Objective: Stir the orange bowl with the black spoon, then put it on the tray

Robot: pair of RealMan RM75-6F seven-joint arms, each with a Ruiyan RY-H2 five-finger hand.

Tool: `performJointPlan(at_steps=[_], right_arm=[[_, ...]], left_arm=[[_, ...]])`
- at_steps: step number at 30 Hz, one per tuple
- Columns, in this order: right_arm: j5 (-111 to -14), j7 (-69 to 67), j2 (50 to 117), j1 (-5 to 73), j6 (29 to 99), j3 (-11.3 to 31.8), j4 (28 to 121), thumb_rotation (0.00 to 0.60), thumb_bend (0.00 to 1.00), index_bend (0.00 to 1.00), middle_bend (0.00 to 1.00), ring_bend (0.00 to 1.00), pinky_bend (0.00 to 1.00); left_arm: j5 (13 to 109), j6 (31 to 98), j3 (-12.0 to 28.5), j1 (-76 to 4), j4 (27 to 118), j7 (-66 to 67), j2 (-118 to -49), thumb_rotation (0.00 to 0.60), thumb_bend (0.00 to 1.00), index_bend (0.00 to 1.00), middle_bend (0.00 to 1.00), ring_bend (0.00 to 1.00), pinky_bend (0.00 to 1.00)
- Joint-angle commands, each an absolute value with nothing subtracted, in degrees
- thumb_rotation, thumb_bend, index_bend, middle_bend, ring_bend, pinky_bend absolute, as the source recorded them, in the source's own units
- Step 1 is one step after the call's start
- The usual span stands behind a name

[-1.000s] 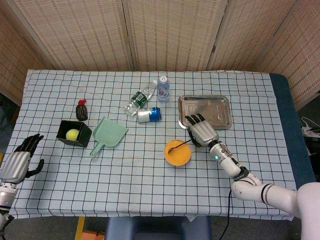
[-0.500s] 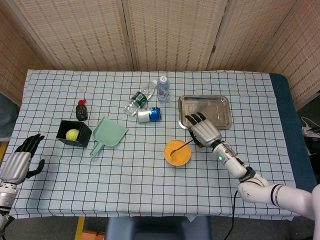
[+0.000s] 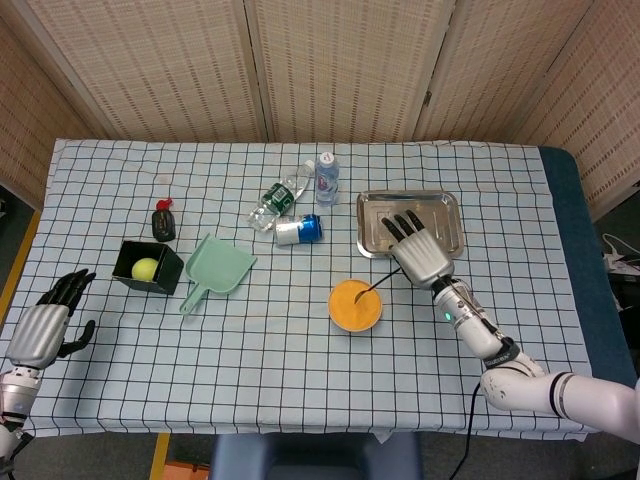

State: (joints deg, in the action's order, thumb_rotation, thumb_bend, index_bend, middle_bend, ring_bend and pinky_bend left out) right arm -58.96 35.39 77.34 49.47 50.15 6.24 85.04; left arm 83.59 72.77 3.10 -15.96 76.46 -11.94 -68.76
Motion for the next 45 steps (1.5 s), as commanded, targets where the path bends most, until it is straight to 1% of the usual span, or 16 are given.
performJointPlan(at_steps=[1, 4, 6, 15, 20, 28, 31, 35, 40, 45], right_arm=[[-58.4, 37.1, 78.9, 50.0, 51.0, 6.0, 83.5, 0.6, 0.85, 0.84, 0.05, 0.0, 0.0], [-57.6, 37.6, 80.8, 50.1, 51.7, 6.3, 82.4, 0.6, 0.91, 0.84, 0.05, 0.0, 0.0], [-57.2, 37.9, 82.1, 50.3, 51.9, 6.4, 81.5, 0.6, 0.93, 0.84, 0.06, 0.0, 0.0], [-56.4, 38.6, 85.7, 50.8, 51.6, 6.4, 77.8, 0.6, 0.93, 0.87, 0.07, 0.0, 0.0], [-55.8, 40.1, 85.2, 51.2, 50.5, 5.8, 78.6, 0.6, 0.94, 0.9, 0.07, 0.0, 0.0], [-52.3, 44.3, 81.9, 51.8, 49.4, 4.3, 83.8, 0.6, 0.95, 0.97, 0.08, 0.0, 0.0], [-50.7, 44.8, 80.6, 51.8, 49.5, 4.2, 86.2, 0.6, 0.95, 0.97, 0.08, 0.0, 0.0], [-49.8, 42.1, 79.0, 51.5, 49.5, 4.9, 88.9, 0.6, 0.95, 0.97, 0.08, 0.0, 0.0], [-51.1, 40.1, 78.8, 51.0, 50.9, 5.2, 88.3, 0.6, 0.95, 0.97, 0.08, 0.0, 0.0], [-54.1, 38.3, 81.6, 50.3, 53.8, 5.6, 84.8, 0.6, 0.95, 0.97, 0.09, 0.0, 0.0]], left_arm=[[83.5, 72.7, 3.1, -15.9, 76.4, -12.1, -68.7, 0.6, 0.48, 0.0, 0.0, 0.0, 0.21], [83.6, 72.7, 3.1, -15.9, 76.4, -12.4, -68.6, 0.6, 0.48, 0.0, 0.0, 0.0, 0.21], [83.6, 72.8, 3.0, -15.9, 76.5, -12.6, -68.4, 0.6, 0.48, 0.0, 0.0, 0.0, 0.21], [83.7, 73.0, 3.1, -15.8, 76.3, -13.6, -68.1, 0.6, 0.48, 0.0, 0.0, 0.0, 0.21], [83.8, 73.1, 3.0, -15.8, 76.4, -13.7, -68.0, 0.6, 0.48, 0.0, 0.0, 0.0, 0.21], [84.1, 73.7, 3.0, -15.6, 76.6, -13.7, -67.9, 0.6, 0.48, 0.0, 0.0, 0.0, 0.21], [84.3, 73.8, 2.9, -15.6, 76.8, -13.6, -67.9, 0.6, 0.48, 0.0, 0.0, 0.0, 0.21], [84.4, 73.9, 2.8, -15.5, 76.8, -13.6, -67.9, 0.6, 0.48, 0.0, 0.0, 0.0, 0.21], [84.3, 73.8, 2.9, -15.6, 76.8, -13.4, -67.9, 0.6, 0.48, 0.0, 0.0, 0.0, 0.21], [84.1, 73.6, 2.9, -15.6, 76.8, -13.3, -67.9, 0.6, 0.48, 0.0, 0.0, 0.0, 0.21]])
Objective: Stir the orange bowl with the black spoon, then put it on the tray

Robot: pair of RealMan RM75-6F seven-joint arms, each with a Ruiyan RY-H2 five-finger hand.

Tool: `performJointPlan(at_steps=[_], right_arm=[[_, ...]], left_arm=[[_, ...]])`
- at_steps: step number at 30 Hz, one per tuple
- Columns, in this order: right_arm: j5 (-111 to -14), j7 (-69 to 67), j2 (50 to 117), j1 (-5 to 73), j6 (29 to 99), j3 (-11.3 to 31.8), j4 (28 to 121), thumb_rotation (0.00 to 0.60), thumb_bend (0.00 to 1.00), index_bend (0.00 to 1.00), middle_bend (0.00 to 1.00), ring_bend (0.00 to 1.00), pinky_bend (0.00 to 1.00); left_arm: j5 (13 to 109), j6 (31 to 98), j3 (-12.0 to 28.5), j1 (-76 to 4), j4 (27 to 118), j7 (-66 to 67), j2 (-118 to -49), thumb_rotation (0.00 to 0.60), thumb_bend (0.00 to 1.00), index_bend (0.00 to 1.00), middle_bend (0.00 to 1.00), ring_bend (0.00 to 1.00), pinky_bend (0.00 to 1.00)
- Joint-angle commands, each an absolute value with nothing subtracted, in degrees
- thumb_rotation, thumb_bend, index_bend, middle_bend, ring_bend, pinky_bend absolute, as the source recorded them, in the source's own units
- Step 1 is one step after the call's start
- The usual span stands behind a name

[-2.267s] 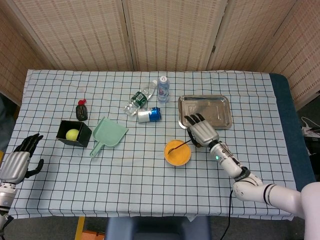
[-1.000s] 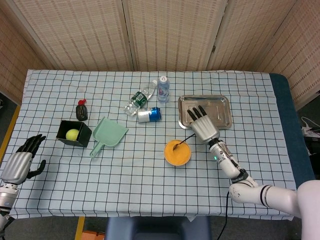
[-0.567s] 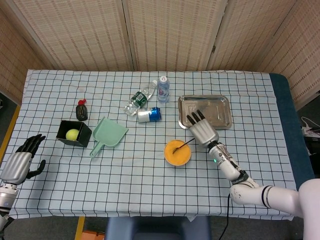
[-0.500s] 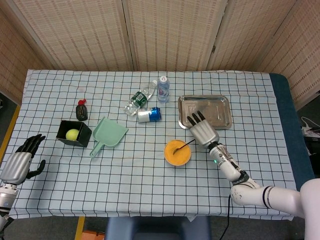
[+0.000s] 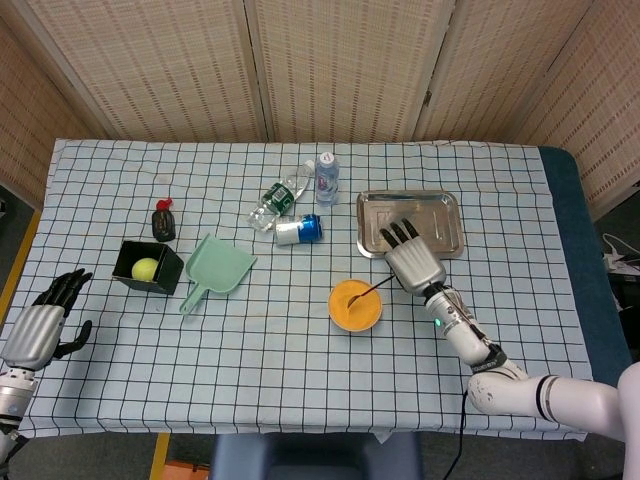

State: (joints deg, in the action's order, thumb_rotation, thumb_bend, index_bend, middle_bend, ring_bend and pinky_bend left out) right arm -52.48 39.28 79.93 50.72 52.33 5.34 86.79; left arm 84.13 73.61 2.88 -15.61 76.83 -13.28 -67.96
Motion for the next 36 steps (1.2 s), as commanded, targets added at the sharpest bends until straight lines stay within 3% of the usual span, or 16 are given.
performJointPlan(at_steps=[1, 19, 29, 36], right_arm=[[-54.6, 38.0, 82.2, 50.2, 54.1, 5.6, 84.0, 0.6, 0.95, 0.97, 0.09, 0.0, 0.0], [-57.0, 40.1, 89.6, 51.1, 53.3, 5.4, 74.4, 0.6, 0.95, 1.0, 0.11, 0.0, 0.0], [-54.8, 43.5, 87.4, 51.0, 52.4, 4.8, 78.0, 0.6, 0.95, 1.0, 0.11, 0.0, 0.0], [-51.3, 42.9, 81.4, 50.4, 50.6, 4.7, 86.5, 0.6, 0.95, 1.0, 0.11, 0.0, 0.0]], left_arm=[[84.0, 73.5, 2.9, -15.6, 76.8, -13.3, -67.9, 0.6, 0.48, 0.0, 0.0, 0.0, 0.21], [83.9, 73.4, 3.0, -15.7, 76.5, -14.0, -67.8, 0.6, 0.48, 0.0, 0.0, 0.0, 0.21], [84.1, 73.8, 3.0, -15.5, 76.7, -13.9, -67.8, 0.6, 0.49, 0.0, 0.0, 0.0, 0.21], [84.1, 74.2, 3.0, -15.4, 76.8, -13.8, -67.7, 0.6, 0.48, 0.0, 0.0, 0.0, 0.21]])
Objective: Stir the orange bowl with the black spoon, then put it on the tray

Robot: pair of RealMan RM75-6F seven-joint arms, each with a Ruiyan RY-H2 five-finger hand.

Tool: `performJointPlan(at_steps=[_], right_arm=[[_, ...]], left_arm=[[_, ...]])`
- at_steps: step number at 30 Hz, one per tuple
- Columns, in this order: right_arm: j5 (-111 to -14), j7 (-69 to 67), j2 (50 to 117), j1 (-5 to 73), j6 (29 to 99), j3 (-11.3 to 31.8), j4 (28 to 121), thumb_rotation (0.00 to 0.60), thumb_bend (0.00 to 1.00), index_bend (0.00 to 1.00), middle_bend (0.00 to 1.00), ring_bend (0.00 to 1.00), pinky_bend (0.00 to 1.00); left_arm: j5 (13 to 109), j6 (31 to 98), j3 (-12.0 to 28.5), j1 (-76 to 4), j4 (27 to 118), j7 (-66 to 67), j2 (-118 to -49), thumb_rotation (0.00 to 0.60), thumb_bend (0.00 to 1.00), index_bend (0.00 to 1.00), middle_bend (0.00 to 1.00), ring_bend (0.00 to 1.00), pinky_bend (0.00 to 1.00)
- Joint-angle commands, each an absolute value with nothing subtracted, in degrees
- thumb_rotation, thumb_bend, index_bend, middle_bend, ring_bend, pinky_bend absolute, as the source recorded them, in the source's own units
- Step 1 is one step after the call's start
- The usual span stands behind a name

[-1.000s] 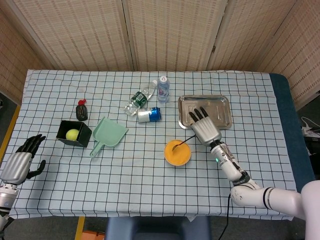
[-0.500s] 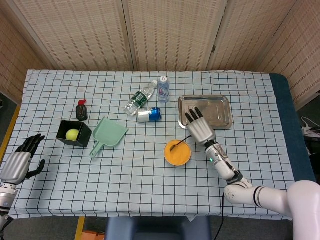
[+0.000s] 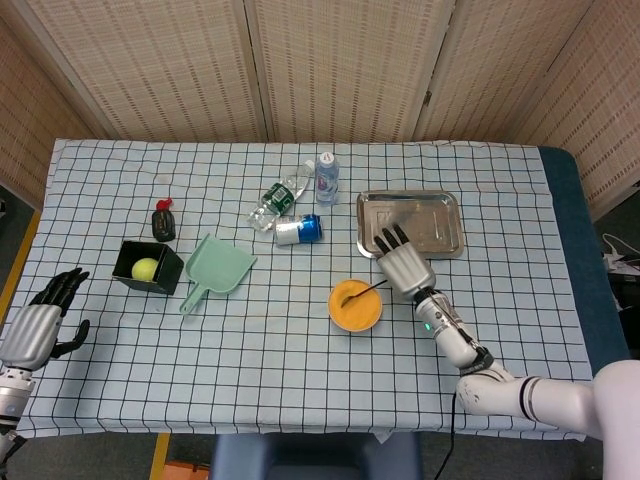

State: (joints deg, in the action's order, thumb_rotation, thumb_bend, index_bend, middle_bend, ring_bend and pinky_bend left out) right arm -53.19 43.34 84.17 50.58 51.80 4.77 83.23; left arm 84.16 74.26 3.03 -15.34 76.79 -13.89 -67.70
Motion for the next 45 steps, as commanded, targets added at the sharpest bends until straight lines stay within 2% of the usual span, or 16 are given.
performJointPlan(at_steps=[1, 18, 27, 45], right_arm=[[-51.1, 43.0, 81.0, 50.5, 50.5, 4.7, 86.9, 0.6, 0.95, 1.0, 0.11, 0.0, 0.0], [-58.0, 37.9, 80.7, 47.6, 56.8, 4.3, 86.7, 0.6, 0.95, 1.0, 0.12, 0.0, 0.0], [-59.9, 37.6, 78.7, 45.9, 56.3, 2.3, 88.8, 0.6, 0.95, 1.0, 0.12, 0.0, 0.0], [-58.8, 43.1, 86.1, 46.5, 57.7, 3.9, 82.3, 0.6, 0.95, 1.0, 0.13, 0.0, 0.0]], left_arm=[[84.2, 74.2, 3.0, -15.4, 76.8, -13.8, -67.7, 0.6, 0.48, 0.0, 0.0, 0.0, 0.21], [84.1, 74.2, 3.0, -15.4, 77.0, -12.9, -67.9, 0.6, 0.49, 0.0, 0.0, 0.0, 0.21], [84.2, 73.9, 2.9, -15.5, 77.1, -12.5, -68.1, 0.6, 0.48, 0.0, 0.0, 0.0, 0.21], [84.3, 73.7, 2.7, -15.5, 77.1, -12.8, -68.0, 0.6, 0.48, 0.0, 0.0, 0.0, 0.21]])
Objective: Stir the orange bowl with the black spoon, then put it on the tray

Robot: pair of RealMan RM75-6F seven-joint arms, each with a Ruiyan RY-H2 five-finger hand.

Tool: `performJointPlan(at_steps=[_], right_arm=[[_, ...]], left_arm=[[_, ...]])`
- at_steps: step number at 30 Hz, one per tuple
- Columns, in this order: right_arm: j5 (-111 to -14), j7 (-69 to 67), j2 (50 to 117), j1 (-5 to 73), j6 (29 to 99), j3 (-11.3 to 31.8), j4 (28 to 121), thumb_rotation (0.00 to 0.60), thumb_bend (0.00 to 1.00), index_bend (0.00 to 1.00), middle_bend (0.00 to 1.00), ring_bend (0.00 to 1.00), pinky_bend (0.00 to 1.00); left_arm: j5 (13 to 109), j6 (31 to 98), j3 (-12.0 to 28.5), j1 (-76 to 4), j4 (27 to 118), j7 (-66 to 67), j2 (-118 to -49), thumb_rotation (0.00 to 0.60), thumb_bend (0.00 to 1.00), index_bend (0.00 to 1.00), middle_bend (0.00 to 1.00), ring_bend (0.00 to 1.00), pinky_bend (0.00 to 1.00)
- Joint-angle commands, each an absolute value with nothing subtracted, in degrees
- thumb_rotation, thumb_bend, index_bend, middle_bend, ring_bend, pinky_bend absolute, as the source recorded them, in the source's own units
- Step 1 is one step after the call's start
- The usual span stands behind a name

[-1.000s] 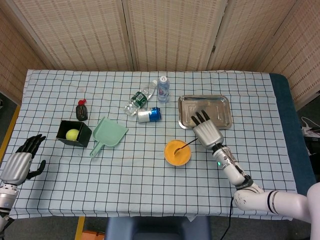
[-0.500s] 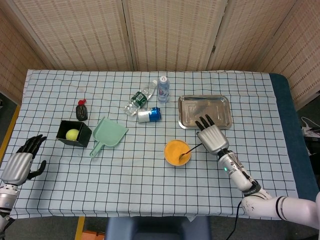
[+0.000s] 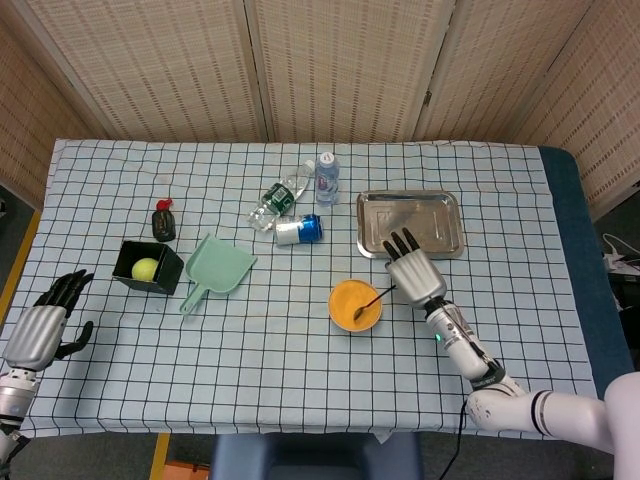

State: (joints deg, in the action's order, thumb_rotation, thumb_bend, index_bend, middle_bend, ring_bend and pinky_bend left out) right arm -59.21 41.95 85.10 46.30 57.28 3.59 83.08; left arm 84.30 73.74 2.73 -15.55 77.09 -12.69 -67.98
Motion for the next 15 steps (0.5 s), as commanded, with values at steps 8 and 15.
performJointPlan(at_steps=[8, 15], right_arm=[[-55.3, 47.8, 89.3, 46.9, 59.4, 5.5, 80.7, 0.6, 0.95, 1.0, 0.13, 0.0, 0.0], [-53.6, 49.3, 91.2, 47.4, 59.7, 6.5, 79.1, 0.6, 0.95, 1.0, 0.13, 0.0, 0.0]], left_arm=[[84.4, 73.8, 2.7, -15.5, 77.0, -13.3, -67.8, 0.6, 0.48, 0.0, 0.0, 0.0, 0.21], [84.3, 73.7, 2.8, -15.5, 76.8, -13.8, -67.7, 0.6, 0.48, 0.0, 0.0, 0.0, 0.21]])
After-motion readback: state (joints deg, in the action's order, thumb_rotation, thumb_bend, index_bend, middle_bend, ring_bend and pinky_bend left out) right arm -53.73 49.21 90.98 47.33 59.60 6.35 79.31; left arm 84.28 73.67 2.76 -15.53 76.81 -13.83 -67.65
